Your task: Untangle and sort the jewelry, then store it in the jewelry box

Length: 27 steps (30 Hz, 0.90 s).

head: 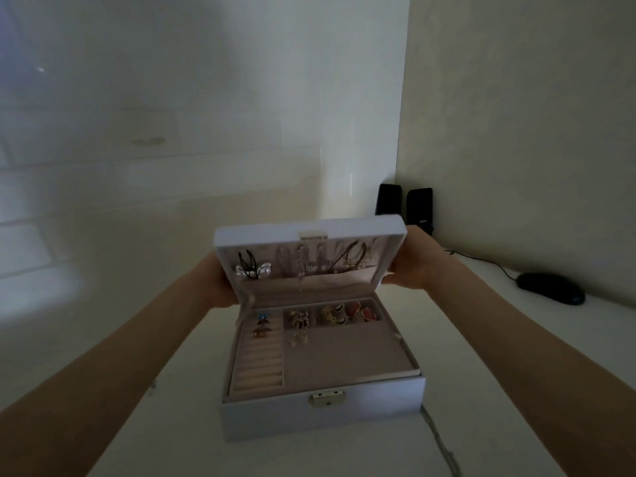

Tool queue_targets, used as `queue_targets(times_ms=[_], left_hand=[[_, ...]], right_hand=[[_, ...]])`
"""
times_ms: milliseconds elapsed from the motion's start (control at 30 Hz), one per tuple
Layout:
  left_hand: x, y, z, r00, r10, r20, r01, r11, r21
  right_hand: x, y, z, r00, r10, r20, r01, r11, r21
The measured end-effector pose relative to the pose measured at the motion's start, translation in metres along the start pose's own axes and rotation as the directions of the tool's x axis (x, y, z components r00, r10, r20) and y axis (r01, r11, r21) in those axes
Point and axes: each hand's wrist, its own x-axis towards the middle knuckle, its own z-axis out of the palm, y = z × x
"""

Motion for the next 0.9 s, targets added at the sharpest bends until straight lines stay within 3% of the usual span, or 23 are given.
queue_targets(times_ms=[33,100,233,433,567,700,900], left_hand=[[-0.002,-0.007,-0.001,0.998,0.061,-0.010,-0.062,0.998,-0.029],[-0.003,-0.022,-0.006,0.985,0.101,-0.140,-0.089,0.992,0.086],[-0.006,-0.040,-0.005,0.989,-0.012,-0.150,0.049,0.969,0.241],[-0.007,-0.047,-0.003,0.990,0.068,-0.124,-0.015,0.923,0.386],[-0.009,-0.050,0.003,0.966,0.216,-0.144,-0.090,0.797,0.597],[-0.007,-0.051,-0.002,0.970,0.223,-0.097,-0.074,0.648,0.758],[0.002,-0.055,-0.008,0.959,0.271,-0.082,-0.098,0.588,0.803]], right_hand=[[0.000,0.004,-0.002,0.999,-0.031,0.029,0.033,0.998,-0.049],[-0.001,0.017,-0.001,0.995,-0.094,0.030,0.099,0.961,-0.257],[-0.008,0.043,0.000,0.990,-0.116,0.083,0.142,0.860,-0.491],[-0.011,0.060,0.001,0.968,-0.215,0.128,0.248,0.763,-0.597],[-0.009,0.069,0.001,0.946,-0.271,0.178,0.306,0.561,-0.769],[-0.002,0.068,0.001,0.955,-0.200,0.219,0.272,0.294,-0.916],[-0.008,0.067,0.004,0.946,-0.249,0.209,0.271,0.250,-0.929]])
